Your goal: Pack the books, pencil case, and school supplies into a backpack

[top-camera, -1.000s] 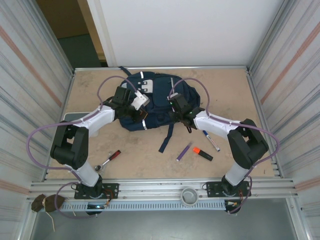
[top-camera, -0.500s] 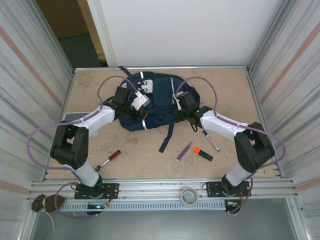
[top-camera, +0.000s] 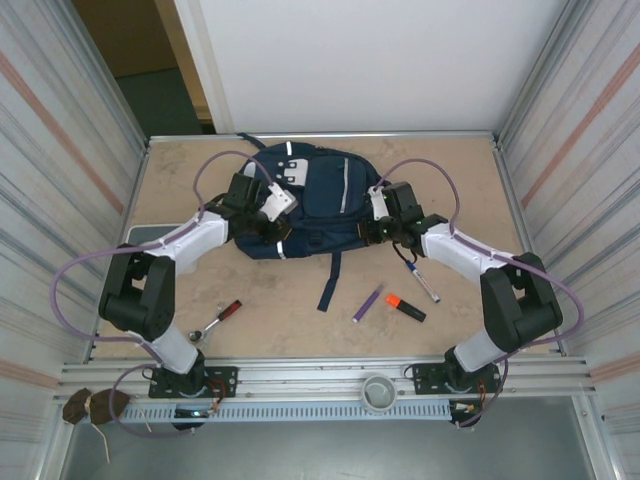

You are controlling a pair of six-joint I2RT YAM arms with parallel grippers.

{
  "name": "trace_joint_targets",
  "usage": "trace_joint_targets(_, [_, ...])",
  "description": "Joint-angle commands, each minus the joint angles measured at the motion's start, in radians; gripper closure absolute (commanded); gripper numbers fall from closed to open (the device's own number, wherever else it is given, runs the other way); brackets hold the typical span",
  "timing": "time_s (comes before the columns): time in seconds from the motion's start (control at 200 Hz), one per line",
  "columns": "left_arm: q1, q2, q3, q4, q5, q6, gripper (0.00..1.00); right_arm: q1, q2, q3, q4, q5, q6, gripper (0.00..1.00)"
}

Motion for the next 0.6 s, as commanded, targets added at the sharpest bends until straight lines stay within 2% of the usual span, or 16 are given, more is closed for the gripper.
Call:
trace_joint_targets(0.0, [-0.040, -0.087, -0.022, 0.037, -0.075, 0.044, 0.57, -0.001, -0.058, -0.014, 0.041, -0.106, 0.056, 1.00])
trace_joint_targets(0.105, [-0.107, -0.135, -0.048, 0.089, -0.138, 0.126, 0.44, 0.008, -0.079, -0.022, 0.045, -0.122, 0.056, 1.00])
trace_joint_targets(0.22, [-0.191, -0.145, -0.068, 0.162, -0.217, 0.242, 0.36, 0.016, -0.097, -0.024, 0.048, -0.141, 0.058, 1.00])
trace_joint_targets(0.346, [-0.278, -0.096, -0.042, 0.199, -0.252, 0.351, 0.31, 0.027, -0.106, -0.027, 0.054, -0.160, 0.065, 1.00])
trace_joint_targets(0.491, [-0.325, -0.004, 0.022, 0.242, -0.317, 0.414, 0.30, 0.041, -0.111, -0.032, 0.073, -0.197, 0.074, 1.00])
trace_joint_targets(0.596, [-0.328, 0.040, 0.056, 0.251, -0.334, 0.430, 0.37, 0.042, -0.124, -0.043, 0.075, -0.211, 0.075, 1.00])
